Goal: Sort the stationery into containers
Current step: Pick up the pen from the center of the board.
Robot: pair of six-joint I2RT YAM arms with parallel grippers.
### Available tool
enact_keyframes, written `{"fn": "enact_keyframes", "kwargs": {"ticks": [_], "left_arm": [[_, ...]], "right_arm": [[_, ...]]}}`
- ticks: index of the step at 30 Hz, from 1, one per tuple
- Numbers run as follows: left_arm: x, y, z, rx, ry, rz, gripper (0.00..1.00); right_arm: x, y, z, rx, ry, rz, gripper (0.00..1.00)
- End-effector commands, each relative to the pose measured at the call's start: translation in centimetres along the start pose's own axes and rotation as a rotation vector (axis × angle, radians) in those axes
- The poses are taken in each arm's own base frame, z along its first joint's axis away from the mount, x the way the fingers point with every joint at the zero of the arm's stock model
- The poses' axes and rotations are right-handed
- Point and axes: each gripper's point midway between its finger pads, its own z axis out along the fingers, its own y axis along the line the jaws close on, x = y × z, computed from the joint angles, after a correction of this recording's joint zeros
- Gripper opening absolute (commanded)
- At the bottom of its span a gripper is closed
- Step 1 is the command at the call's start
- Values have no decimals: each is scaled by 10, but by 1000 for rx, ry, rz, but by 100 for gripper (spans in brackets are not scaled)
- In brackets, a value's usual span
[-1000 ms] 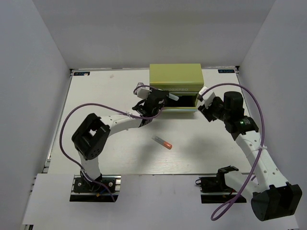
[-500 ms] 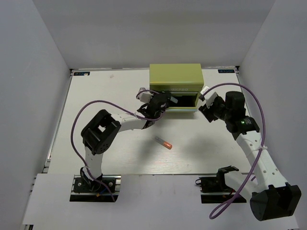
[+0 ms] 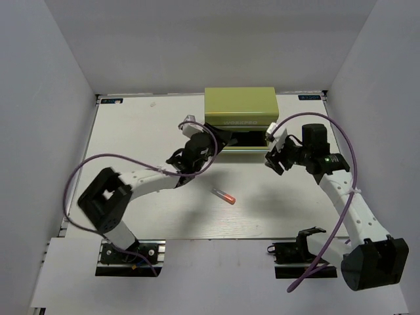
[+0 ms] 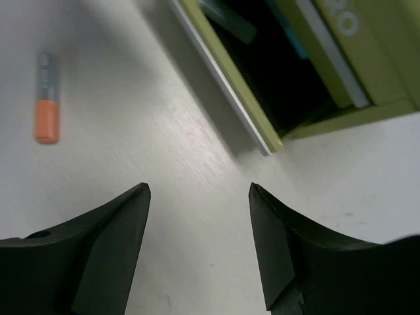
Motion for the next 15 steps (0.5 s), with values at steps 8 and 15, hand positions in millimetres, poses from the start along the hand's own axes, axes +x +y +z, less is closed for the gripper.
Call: {"fn": "enact_keyframes", "kwargs": {"ticks": [8,15], "left_arm": [[-38,68,-149,-180,139,406,84],[-51,98,-214,-185,137,291,99]], "right_arm": [[5,113,49,-428,60,-9,69],[14,153,94,-502,225,4,77]]}}
